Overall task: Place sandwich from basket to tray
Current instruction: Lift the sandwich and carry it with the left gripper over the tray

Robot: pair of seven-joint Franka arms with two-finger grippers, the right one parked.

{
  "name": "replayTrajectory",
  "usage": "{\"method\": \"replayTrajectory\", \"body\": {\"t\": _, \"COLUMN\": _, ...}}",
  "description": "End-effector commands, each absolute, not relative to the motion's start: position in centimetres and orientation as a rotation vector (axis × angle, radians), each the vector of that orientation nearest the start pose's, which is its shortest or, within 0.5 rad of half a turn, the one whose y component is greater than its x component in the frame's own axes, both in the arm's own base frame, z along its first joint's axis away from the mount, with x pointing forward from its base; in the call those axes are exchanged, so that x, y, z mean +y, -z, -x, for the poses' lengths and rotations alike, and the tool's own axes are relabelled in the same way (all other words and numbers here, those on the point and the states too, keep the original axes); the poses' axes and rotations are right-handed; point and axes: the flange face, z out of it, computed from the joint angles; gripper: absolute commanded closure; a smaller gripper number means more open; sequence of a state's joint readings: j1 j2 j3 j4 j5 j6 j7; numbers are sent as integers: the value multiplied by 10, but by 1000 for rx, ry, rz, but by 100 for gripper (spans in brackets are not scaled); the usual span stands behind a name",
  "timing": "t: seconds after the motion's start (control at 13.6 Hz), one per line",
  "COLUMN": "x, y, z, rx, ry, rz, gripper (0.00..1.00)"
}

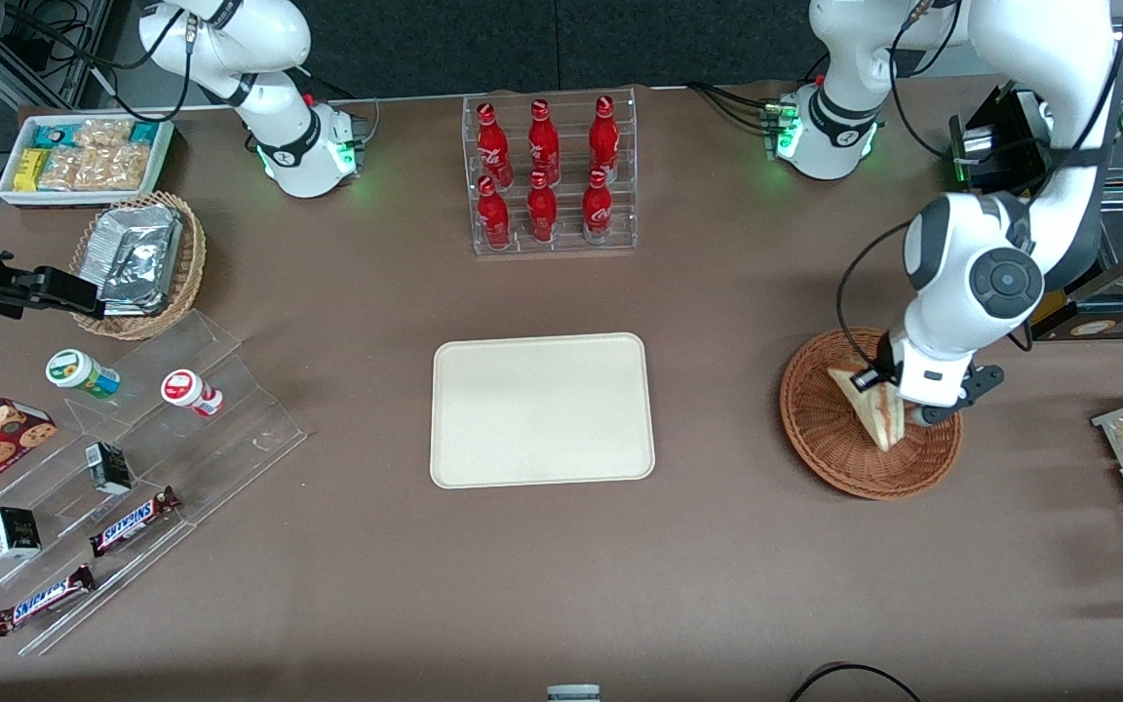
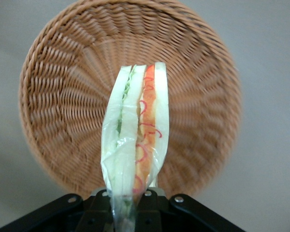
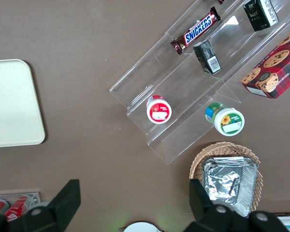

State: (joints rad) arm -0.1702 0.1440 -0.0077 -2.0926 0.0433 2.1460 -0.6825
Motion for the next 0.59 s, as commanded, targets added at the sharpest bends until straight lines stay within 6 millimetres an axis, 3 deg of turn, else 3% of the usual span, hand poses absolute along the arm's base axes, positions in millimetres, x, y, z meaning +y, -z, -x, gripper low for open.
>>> {"method": "replayTrajectory", "body": {"t": 0.0, "x": -162, "y": -399, "z": -550, "rx": -621, "ry": -103, "rz": 2983, "gripper": 98}}
{"method": "replayTrajectory", "body": {"t": 0.22, "x": -253, "y": -403, "z": -549, "rx": -546, "ry": -62, "rz": 3012, "gripper": 98}}
{"method": "replayTrajectory", "body": {"t": 0.51, "x": -389, "y": -377, "z": -546, "rx": -481, "ry": -8, "rz": 3051, "gripper": 98}}
